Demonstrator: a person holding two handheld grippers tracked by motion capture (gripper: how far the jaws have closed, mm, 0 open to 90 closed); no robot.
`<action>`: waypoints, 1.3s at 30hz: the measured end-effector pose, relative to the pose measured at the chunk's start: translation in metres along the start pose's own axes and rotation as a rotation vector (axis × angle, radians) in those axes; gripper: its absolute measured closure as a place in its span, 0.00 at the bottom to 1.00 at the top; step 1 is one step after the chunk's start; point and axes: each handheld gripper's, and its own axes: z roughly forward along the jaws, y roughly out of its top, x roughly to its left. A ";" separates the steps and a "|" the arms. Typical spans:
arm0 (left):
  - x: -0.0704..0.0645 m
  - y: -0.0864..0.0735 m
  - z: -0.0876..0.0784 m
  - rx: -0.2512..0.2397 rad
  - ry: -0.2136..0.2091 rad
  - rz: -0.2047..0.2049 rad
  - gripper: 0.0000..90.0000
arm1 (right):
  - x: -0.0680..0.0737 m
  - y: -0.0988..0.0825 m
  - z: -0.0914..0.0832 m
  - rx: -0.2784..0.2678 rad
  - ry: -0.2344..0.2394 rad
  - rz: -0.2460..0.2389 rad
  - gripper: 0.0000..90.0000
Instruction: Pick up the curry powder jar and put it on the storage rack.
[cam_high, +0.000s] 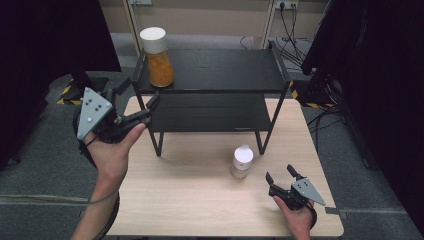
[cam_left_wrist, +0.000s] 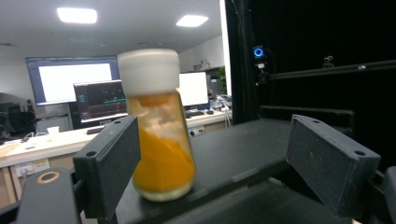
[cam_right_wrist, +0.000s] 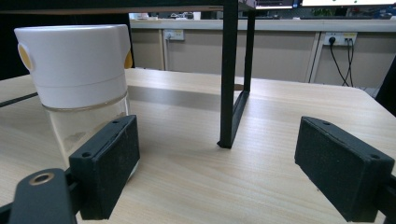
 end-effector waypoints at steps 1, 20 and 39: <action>-0.001 -0.003 -0.003 0.001 -0.001 -0.003 0.19 | 0.000 0.000 0.000 0.000 0.000 0.000 0.16; -0.030 -0.061 -0.038 -0.004 -0.035 -0.021 0.20 | 0.001 0.000 0.000 0.000 -0.001 -0.003 0.16; -0.045 -0.118 -0.036 0.195 -0.097 0.041 0.20 | 0.001 0.000 0.000 -0.001 -0.004 -0.006 0.16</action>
